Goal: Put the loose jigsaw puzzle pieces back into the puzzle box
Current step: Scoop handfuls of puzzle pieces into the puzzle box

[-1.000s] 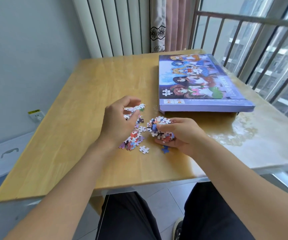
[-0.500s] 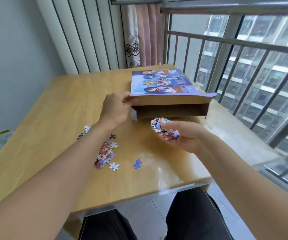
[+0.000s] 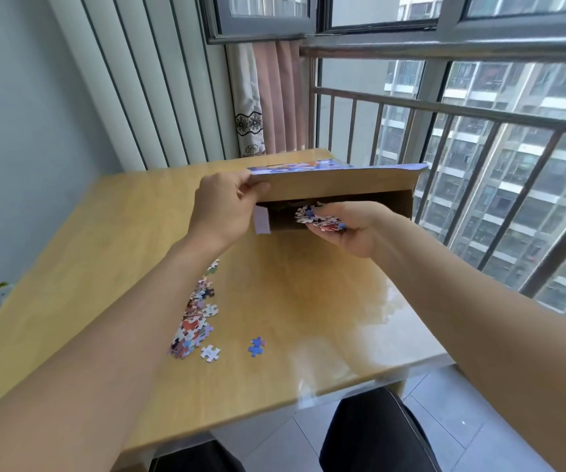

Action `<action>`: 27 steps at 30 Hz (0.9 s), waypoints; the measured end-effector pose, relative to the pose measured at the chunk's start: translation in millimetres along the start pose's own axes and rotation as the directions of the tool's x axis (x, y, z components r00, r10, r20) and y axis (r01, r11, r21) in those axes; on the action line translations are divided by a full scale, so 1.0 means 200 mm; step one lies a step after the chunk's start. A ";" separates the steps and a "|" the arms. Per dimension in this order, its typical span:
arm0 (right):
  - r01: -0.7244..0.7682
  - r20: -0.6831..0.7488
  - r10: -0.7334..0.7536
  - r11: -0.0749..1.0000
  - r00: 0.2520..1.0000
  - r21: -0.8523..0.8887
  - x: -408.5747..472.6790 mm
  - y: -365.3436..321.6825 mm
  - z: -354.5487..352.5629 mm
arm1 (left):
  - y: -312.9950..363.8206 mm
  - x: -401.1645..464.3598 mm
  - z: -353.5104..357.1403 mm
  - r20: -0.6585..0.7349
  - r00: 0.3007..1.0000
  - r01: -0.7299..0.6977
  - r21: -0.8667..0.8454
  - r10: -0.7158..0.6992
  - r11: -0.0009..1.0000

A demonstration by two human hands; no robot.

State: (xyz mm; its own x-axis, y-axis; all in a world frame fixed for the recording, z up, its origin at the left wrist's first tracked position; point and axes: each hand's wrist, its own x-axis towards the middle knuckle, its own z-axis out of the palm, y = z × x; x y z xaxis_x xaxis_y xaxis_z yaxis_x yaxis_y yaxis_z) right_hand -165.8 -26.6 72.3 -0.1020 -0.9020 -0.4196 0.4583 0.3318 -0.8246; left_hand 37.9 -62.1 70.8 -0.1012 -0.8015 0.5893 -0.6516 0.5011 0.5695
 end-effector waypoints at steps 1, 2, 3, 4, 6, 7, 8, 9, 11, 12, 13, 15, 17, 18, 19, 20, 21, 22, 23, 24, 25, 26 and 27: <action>0.009 -0.009 -0.009 1.000 1.000 0.012 0.01 -0.01 0.01 | 0.01 0.00 -0.01 0.008 1.000 -0.005 0.006 0.005 1.000; 0.018 -0.025 -0.018 0.999 1.000 0.026 0.02 -0.02 0.02 | 0.01 0.00 -0.01 0.019 1.000 -0.012 0.011 0.012 1.000; 0.030 -0.045 -0.028 0.999 0.999 0.042 0.04 -0.03 0.03 | 0.02 0.00 -0.02 0.027 0.999 -0.021 0.016 0.020 1.000; 0.039 -0.065 -0.035 0.997 0.997 0.061 0.04 -0.03 0.05 | 0.02 0.00 -0.01 0.034 0.999 -0.027 0.017 0.026 0.999; 0.076 -0.125 -0.062 0.991 0.990 0.107 0.05 -0.04 0.08 | 0.03 -0.01 -0.01 0.034 0.999 -0.033 0.007 0.033 0.999; 0.095 -0.149 -0.075 0.987 0.986 0.130 0.06 -0.05 0.09 | 0.03 -0.02 -0.01 0.027 0.999 -0.032 -0.002 0.032 0.999; 0.107 -0.161 -0.083 0.984 0.983 0.143 0.07 -0.05 0.09 | 0.04 -0.02 -0.01 0.017 0.999 -0.031 -0.012 0.031 0.999; 0.115 -0.156 -0.097 0.987 0.983 0.115 0.08 -0.05 0.10 | 0.04 -0.01 -0.02 0.005 0.999 -0.033 -0.016 0.033 0.999; 0.136 -0.112 -0.141 0.990 0.984 -0.046 0.08 -0.05 0.08 | 0.04 0.00 -0.03 -0.008 0.999 -0.045 -0.014 0.044 0.999; 0.138 -0.120 -0.158 0.977 0.980 -0.160 0.07 -0.06 0.07 | 0.04 0.01 -0.05 -0.016 0.999 -0.051 -0.012 0.051 0.999; 0.159 -0.133 -0.204 0.945 0.970 -0.287 0.08 -0.06 0.06 | 0.04 0.02 -0.06 -0.025 0.998 -0.058 -0.013 0.058 0.998; 0.220 -0.076 -0.289 0.851 0.954 -0.477 0.09 -0.06 0.01 | 0.03 0.03 -0.08 -0.043 0.997 -0.068 -0.019 0.067 0.998; 0.302 0.049 -0.391 0.620 0.919 -0.724 0.08 -0.07 -0.04 | 0.03 0.03 -0.09 -0.065 0.995 -0.078 -0.018 0.077 0.997; 0.348 0.140 -0.435 0.444 0.889 -0.826 0.07 -0.08 -0.06 | 0.04 0.04 -0.09 -0.079 0.994 -0.083 -0.016 0.081 0.996; 0.404 0.253 -0.458 0.269 0.852 -0.874 0.06 -0.08 -0.08 | 0.04 0.04 -0.08 -0.093 0.992 -0.085 -0.014 0.084 0.996; 0.459 0.361 -0.449 0.129 0.817 -0.879 0.05 -0.09 -0.10 | 0.04 0.04 -0.08 -0.108 0.991 -0.084 -0.014 0.082 0.996; 0.496 0.443 -0.432 0.012 0.786 -0.868 0.04 -0.10 -0.11 | 0.04 0.04 -0.08 -0.122 0.989 -0.083 -0.013 0.081 0.996; 0.506 0.499 -0.423 -0.104 0.757 -0.856 0.03 -0.10 -0.12 | 0.05 0.04 -0.07 -0.138 0.987 -0.084 -0.010 0.082 0.996; 0.486 0.538 -0.427 -0.232 0.727 -0.842 0.03 -0.10 -0.12 | 0.06 0.05 -0.07 -0.155 0.984 -0.088 -0.005 0.086 0.996; 0.448 0.572 -0.452 -0.357 0.685 -0.819 0.03 -0.09 -0.12 | 0.07 0.05 -0.07 -0.171 0.981 -0.090 -0.004 0.088 0.996; 0.418 0.612 -0.478 -0.457 0.629 -0.786 0.03 -0.09 -0.11 | 0.08 0.06 -0.07 -0.186 0.979 -0.089 -0.010 0.085 0.996; 0.400 0.655 -0.498 -0.528 0.568 -0.749 0.02 -0.09 -0.10 | 0.09 0.06 -0.08 -0.195 0.977 -0.087 -0.022 0.081 0.996; 0.393 0.686 -0.518 -0.568 0.511 -0.723 0.01 -0.11 -0.10 | 0.10 0.07 -0.08 -0.198 0.977 -0.085 -0.039 0.076 0.996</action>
State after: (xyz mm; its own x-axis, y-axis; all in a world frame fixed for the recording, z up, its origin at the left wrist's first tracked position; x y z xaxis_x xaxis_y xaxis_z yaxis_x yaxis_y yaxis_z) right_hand -192.6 -30.3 82.0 0.3156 -0.8226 0.4729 -0.9387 -0.3435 0.0290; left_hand 36.5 -58.3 99.8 0.0004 -0.6810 0.7323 -0.6109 0.5796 0.5393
